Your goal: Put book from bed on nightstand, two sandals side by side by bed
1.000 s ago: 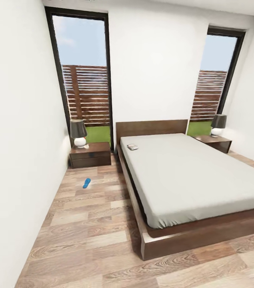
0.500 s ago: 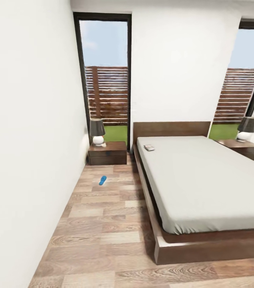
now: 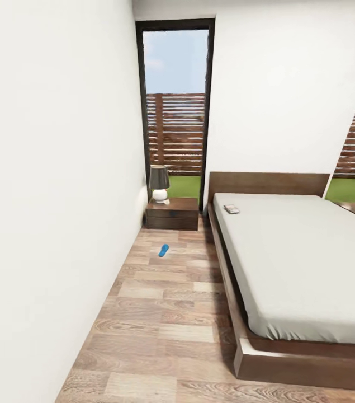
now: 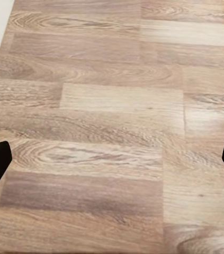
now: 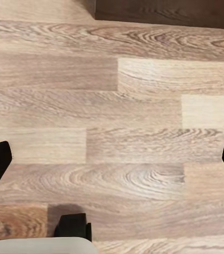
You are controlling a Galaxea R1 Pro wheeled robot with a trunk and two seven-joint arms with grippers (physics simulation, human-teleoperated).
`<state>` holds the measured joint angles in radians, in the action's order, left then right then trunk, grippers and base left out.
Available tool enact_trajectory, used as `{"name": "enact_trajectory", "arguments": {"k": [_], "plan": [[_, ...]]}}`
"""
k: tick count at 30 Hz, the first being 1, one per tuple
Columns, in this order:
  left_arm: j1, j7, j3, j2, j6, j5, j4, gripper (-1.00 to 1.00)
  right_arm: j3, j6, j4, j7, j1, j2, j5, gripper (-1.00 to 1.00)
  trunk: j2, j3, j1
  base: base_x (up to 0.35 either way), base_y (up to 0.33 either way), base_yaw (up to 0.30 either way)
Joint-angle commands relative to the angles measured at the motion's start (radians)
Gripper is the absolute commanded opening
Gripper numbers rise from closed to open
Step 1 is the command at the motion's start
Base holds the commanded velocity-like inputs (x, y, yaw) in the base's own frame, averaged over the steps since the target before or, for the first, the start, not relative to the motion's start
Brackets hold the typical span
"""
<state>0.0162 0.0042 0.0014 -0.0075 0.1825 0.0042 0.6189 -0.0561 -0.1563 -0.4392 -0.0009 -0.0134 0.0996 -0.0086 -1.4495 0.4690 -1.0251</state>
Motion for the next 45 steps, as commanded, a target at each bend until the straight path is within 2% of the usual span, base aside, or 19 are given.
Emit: {"name": "enact_trajectory", "arguments": {"k": [1, 33, 45], "plan": [[0.001, 0.0, 0.0, 0.0, 0.003, 0.0, -0.001, 1.0, -0.001, -0.003, 0.0, 0.001, 0.0, 0.0, -0.002, 1.0, -0.001, 0.001, 0.0, 0.0, 0.0, 0.072], [0.001, 0.0, 0.001, 0.0, 0.003, 0.001, -0.001, 1.0, -0.001, -0.003, 0.0, 0.002, 0.0, 0.0, -0.002, 1.0, -0.001, 0.001, 0.0, 0.0, 0.0, 0.006], [0.001, 0.0, 0.0, 0.0, 0.003, 0.0, -0.001, 1.0, -0.001, -0.003, 0.0, 0.002, 0.0, -0.001, -0.002, 1.0, -0.001, 0.016, 0.0, 0.0, 0.0, 0.058]]}}
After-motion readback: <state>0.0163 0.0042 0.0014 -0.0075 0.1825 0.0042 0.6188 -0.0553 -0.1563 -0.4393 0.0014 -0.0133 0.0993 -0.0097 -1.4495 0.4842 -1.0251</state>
